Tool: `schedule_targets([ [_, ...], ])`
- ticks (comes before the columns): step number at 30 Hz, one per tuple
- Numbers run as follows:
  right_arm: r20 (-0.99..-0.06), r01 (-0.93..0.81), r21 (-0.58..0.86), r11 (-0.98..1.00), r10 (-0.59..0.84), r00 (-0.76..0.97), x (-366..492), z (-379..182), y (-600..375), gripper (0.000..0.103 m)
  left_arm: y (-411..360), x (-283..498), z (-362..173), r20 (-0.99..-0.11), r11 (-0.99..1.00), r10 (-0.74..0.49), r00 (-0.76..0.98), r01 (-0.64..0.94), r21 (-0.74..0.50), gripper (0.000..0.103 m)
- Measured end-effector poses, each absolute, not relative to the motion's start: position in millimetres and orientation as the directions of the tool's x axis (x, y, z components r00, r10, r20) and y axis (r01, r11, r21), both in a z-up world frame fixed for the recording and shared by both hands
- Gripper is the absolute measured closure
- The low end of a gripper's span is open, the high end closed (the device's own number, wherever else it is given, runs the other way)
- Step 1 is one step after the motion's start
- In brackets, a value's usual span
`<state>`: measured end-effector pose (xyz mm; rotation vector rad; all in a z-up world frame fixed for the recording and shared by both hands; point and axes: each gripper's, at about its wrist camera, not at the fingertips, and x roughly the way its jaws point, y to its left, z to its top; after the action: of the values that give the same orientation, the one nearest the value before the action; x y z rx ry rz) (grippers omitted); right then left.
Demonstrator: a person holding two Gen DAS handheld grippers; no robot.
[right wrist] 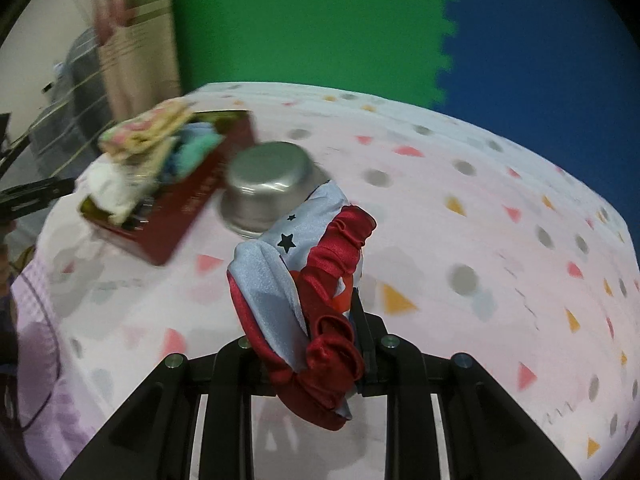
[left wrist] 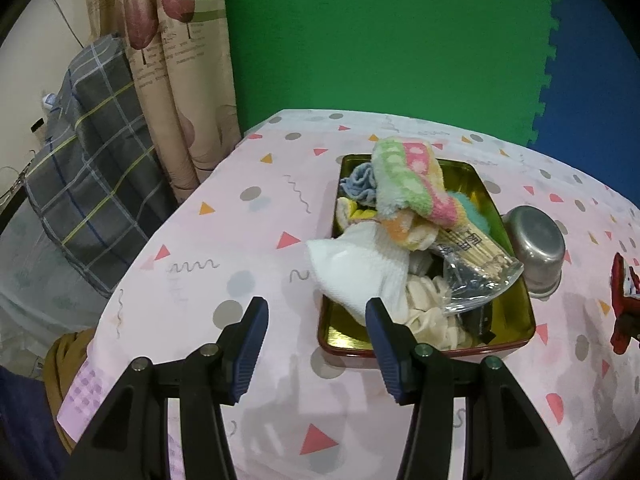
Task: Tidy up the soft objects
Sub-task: 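Carry the red-and-grey scrunchie into the tin box and open the right tool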
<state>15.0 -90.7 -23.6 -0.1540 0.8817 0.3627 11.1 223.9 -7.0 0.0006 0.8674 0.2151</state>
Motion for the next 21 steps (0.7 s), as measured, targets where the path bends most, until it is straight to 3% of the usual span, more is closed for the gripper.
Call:
schedule_targets([
  [14,-0.744,-0.565,0.103,0.819,0.441,0.503,37.0,1.0,33.7,0.081,246.7,7.1,-5.1,-0.756,0.968,0.2,0.623,-0.247,0.052,0.051],
  [21,-0.751,-0.568,0.113,0.816,0.444,0.489,62.1,-7.3,76.6,0.081,252.5,5.7,-4.4,-0.756,0.965,0.194,0.625,-0.259,0.033,0.051],
])
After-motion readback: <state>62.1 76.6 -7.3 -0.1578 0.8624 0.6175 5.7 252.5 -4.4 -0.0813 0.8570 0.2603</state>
